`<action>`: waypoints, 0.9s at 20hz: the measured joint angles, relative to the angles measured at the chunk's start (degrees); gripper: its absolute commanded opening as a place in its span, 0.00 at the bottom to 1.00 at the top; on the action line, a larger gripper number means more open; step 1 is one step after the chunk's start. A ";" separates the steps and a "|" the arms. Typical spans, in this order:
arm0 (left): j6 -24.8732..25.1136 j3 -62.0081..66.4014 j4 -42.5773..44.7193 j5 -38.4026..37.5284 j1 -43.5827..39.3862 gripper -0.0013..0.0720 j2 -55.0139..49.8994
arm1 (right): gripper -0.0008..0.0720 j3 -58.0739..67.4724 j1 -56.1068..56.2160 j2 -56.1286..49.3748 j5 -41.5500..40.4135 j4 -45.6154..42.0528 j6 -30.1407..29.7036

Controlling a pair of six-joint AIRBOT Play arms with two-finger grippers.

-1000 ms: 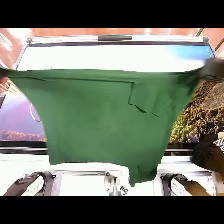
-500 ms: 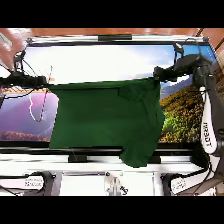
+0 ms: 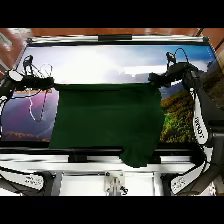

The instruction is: Fold the shirts.

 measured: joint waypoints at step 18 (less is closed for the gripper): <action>-2.51 -0.04 12.79 -26.80 -0.28 0.31 -5.14 | 0.65 -7.98 0.96 2.64 -21.92 -9.33 9.84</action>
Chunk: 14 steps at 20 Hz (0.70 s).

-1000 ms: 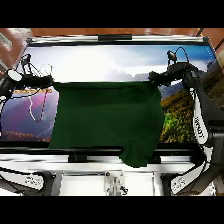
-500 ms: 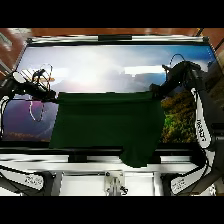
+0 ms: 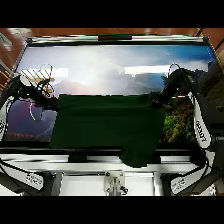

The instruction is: Fold the shirts.

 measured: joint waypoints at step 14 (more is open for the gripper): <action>3.13 -21.51 -6.45 -8.90 11.10 0.93 19.06 | 0.88 -11.82 -13.79 22.10 -10.60 -1.40 -6.16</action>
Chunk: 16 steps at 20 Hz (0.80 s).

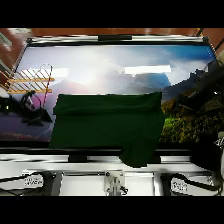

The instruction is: Fold the shirts.

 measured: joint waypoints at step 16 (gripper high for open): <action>7.58 -22.32 -4.57 7.21 4.96 0.44 6.01 | 0.88 -16.79 -3.91 10.08 8.44 5.42 -4.92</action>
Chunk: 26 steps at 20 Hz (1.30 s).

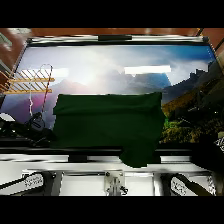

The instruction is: Fold the shirts.

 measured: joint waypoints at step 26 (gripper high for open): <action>1.60 -1.90 -2.16 2.99 -4.59 0.07 0.20 | 0.10 -33.18 12.59 7.08 15.47 10.10 1.88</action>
